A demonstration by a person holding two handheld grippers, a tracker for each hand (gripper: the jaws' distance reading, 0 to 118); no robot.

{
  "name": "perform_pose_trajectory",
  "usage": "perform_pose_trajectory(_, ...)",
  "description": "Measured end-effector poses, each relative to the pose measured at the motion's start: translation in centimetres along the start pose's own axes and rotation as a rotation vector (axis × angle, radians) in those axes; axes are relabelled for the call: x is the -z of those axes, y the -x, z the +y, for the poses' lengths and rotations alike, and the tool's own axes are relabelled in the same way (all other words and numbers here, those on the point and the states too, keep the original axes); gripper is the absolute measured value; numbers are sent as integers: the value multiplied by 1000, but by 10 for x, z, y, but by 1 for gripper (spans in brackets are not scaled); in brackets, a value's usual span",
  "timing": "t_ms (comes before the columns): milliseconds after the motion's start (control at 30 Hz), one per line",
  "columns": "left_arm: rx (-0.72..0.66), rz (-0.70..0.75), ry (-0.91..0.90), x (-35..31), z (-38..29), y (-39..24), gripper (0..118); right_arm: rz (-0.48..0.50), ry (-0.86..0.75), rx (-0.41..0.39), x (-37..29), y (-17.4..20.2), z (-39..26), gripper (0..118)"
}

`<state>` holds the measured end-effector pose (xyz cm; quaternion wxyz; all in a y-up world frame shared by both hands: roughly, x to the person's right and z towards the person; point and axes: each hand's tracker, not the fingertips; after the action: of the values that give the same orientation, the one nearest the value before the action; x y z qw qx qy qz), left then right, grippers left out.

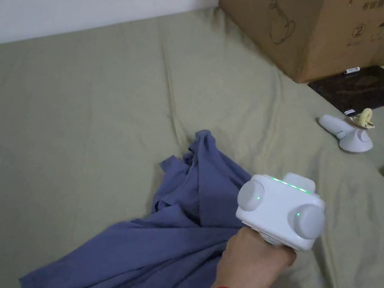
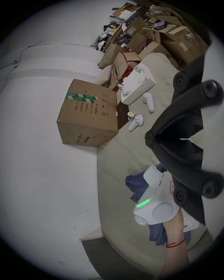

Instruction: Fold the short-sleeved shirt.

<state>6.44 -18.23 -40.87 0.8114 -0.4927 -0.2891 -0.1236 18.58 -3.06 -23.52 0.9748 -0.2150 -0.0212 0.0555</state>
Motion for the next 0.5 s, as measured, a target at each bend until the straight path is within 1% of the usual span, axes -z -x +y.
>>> perform_pose_trajectory(67,-92,-40,-24,-2,-6,14,1,5,0,12,0,1,-1,0)
perform_pose_trajectory(100,-139,-67,-52,-9,-7,21,11,9,-2,16,0,1,-1,0)
perform_pose_trajectory(133,-180,-90,-80,-22,-9,26,39,15,-5,22,-1,3,0,0)
perform_pose_trajectory(167,-195,-113,-96,-36,-10,32,86,21,-9,27,-2,4,1,0)
perform_pose_trajectory(200,-186,-119,-102,-54,-12,38,118,26,-16,30,-4,6,2,0)
perform_pose_trajectory(233,-159,-136,-228,-90,-11,51,111,34,-24,33,-6,7,4,0)
perform_pose_trajectory(267,-194,-107,-280,-119,-24,54,105,44,-38,38,-8,9,6,0)
perform_pose_trajectory(300,-207,-66,-344,-152,-32,63,105,53,-49,46,-11,11,8,0)
perform_pose_trajectory(367,-210,23,-484,-221,-53,77,110,71,-66,50,-16,16,11,0)
perform_pose_trajectory(400,-205,83,-558,-250,-70,73,115,79,-79,52,-20,19,12,0)
perform_pose_trajectory(433,-210,155,-614,-284,-84,75,117,89,-91,54,-23,22,13,0)
perform_pose_trajectory(500,-233,338,-701,-340,-117,75,117,105,-106,57,-28,27,16,0)
